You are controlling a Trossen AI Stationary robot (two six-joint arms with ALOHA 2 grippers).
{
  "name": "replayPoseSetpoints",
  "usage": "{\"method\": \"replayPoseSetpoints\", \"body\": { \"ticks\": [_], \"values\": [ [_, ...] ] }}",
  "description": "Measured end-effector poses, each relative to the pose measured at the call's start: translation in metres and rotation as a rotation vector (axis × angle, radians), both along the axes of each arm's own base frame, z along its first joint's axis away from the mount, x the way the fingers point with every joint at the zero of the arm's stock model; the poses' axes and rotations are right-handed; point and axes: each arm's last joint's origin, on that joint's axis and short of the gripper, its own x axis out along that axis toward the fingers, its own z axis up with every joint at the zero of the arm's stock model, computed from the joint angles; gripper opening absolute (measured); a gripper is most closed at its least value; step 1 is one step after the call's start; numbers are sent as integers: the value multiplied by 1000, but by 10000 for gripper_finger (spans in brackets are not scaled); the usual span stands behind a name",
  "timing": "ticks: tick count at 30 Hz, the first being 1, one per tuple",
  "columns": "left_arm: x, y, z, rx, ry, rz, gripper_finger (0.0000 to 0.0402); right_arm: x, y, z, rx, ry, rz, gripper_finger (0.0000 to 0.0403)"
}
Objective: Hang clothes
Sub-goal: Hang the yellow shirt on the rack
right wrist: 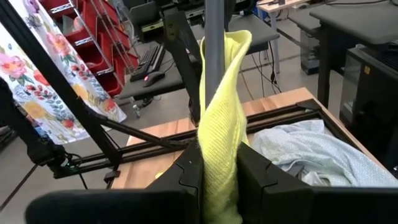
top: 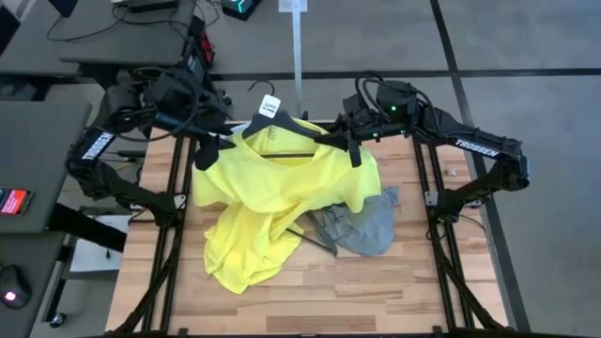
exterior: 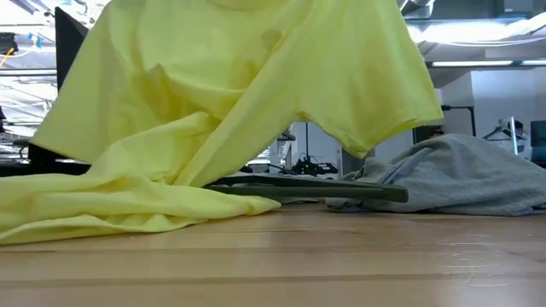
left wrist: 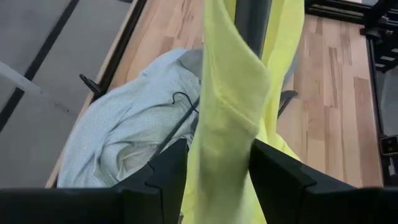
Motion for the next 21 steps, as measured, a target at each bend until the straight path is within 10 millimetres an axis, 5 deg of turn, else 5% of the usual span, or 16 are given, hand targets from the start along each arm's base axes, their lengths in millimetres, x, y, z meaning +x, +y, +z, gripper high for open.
{"method": "replayPoseSetpoints", "body": {
  "ticks": [12, 17, 21],
  "values": [
    [46, 16, -27, -91, 8, -102, 140, 0, 1, 1, -23, -11, 33, 36],
    [54, 25, -28, -31, -17, -93, 59, -2, -7, 0, -24, -8, 2, 37],
    [54, 34, -28, -11, -26, -68, 10, -6, -20, 1, -32, -9, -33, 77]
  ]
}}
